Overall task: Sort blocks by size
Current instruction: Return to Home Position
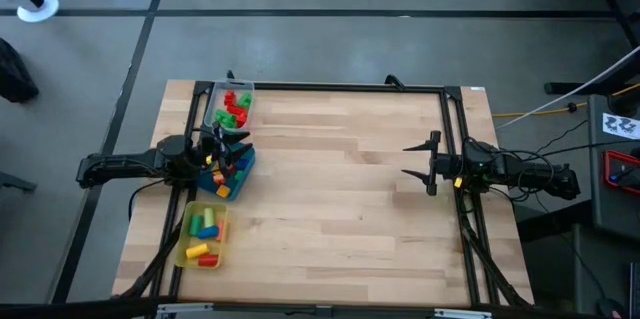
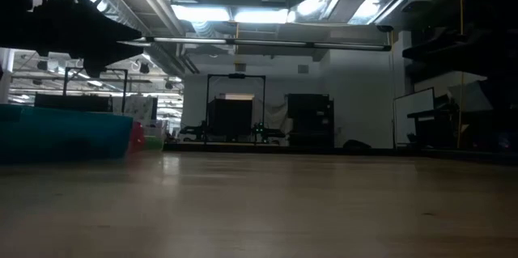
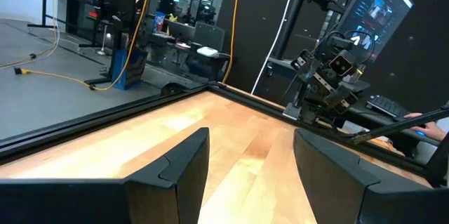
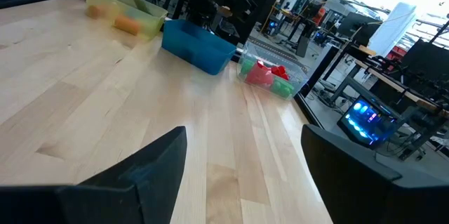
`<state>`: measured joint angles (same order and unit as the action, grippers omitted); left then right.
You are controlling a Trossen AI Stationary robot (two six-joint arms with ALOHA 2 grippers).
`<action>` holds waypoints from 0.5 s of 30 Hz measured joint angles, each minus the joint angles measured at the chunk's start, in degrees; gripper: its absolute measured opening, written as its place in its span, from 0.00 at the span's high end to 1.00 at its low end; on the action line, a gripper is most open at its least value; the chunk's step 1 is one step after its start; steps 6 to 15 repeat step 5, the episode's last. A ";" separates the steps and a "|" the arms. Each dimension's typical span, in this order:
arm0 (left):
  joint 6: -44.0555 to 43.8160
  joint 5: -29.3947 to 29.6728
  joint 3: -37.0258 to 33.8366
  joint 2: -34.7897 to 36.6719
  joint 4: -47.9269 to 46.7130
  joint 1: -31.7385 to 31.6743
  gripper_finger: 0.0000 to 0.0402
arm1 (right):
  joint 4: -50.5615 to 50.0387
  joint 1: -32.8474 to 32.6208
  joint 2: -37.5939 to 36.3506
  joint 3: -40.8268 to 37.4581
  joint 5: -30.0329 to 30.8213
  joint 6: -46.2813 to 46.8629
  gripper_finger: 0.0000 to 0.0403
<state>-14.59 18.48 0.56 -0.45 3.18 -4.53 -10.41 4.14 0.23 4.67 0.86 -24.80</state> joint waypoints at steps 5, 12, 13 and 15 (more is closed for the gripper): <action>-0.01 0.00 0.00 0.00 -0.01 0.01 0.52 | -0.01 -0.01 0.00 0.00 0.00 0.00 0.30; -0.01 0.00 0.00 0.00 -0.01 0.01 0.52 | -0.01 -0.01 0.00 0.00 0.00 0.00 0.30; -0.01 0.00 0.00 0.00 -0.01 0.01 0.52 | -0.01 -0.01 0.00 0.00 0.00 0.00 0.30; -0.01 0.00 0.00 0.00 -0.01 0.01 0.52 | -0.01 -0.01 0.00 0.00 0.00 0.00 0.30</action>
